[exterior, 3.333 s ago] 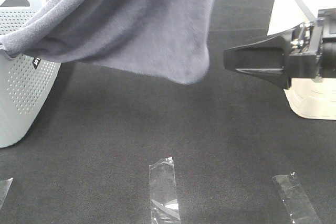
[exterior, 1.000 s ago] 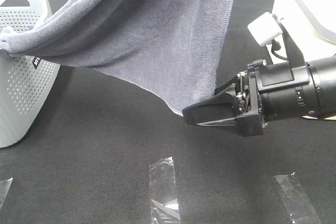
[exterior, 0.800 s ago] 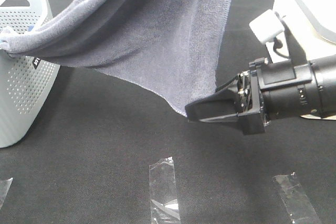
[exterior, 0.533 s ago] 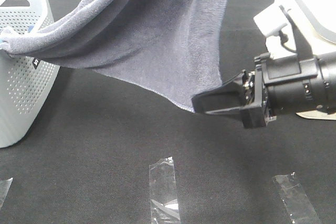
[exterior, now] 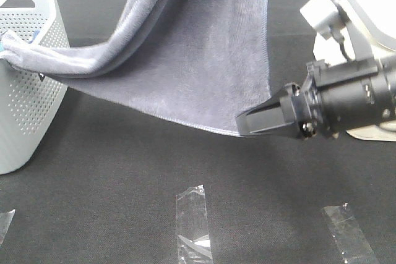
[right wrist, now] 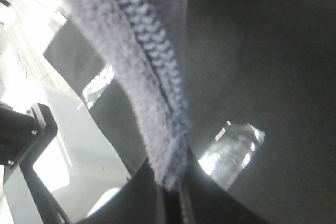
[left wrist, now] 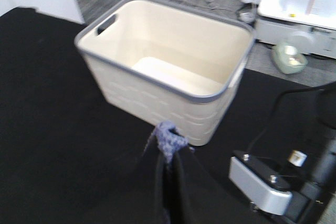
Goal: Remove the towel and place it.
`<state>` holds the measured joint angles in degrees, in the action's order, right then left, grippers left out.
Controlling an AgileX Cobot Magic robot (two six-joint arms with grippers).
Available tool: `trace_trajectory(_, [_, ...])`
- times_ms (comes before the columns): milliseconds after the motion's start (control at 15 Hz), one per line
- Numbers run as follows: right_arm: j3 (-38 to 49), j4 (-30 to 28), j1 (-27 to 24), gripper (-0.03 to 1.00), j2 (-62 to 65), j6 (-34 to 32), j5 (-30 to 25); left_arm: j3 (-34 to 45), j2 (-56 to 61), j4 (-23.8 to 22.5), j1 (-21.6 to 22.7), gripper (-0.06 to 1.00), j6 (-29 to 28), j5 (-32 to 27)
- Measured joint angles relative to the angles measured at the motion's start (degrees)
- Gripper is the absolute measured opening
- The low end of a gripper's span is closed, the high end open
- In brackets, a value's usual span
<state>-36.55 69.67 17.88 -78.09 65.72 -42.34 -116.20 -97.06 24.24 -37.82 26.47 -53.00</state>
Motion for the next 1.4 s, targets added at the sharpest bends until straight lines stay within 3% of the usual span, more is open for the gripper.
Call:
trace_trajectory(67, [-2.92, -6.36, 0.00, 0.00, 0.00, -8.25, -0.23, 0.00, -0.23, -2.86, 0.00, 0.00, -3.27, 0.57])
trace_trajectory(133, [-2.92, -6.36, 0.00, 0.00, 0.00, -8.25, -0.23, 0.00, -0.23, -2.86, 0.00, 0.00, -3.27, 0.57])
trace_trajectory(267, [-9.05, -19.37, 0.00, 0.00, 0.00, -24.64, -2.29, 0.00, -2.18, -7.62, 0.00, 0.00, -9.68, 0.52])
trace_trajectory(400, [-16.27, -31.68, 0.00, 0.00, 0.00, -36.04, -7.16, 0.00, -5.67, -12.49, 0.00, 0.00, -15.07, -0.63])
trace_trajectory(600, [-26.36, -47.15, 0.00, 0.00, -0.11, -49.33, -10.77, 0.00, -11.29, -21.20, 0.00, 0.00, -20.23, -0.80])
trace_trajectory(800, [-35.52, -64.00, 0.00, 0.00, -2.86, -61.42, -11.86, 0.00, -15.93, -25.27, 0.00, 0.00, -22.06, 5.21])
trace_trajectory(1067, [-46.87, -80.44, 0.00, 0.00, -11.46, -70.19, -10.54, 0.00, -22.00, -29.79, 1.43, 0.00, -22.12, 26.01])
trace_trajectory(1400, [-66.41, -97.29, 0.00, 0.00, -21.77, -72.36, 4.93, 0.00, -22.29, -31.23, 13.18, 0.00, -22.29, 55.75])
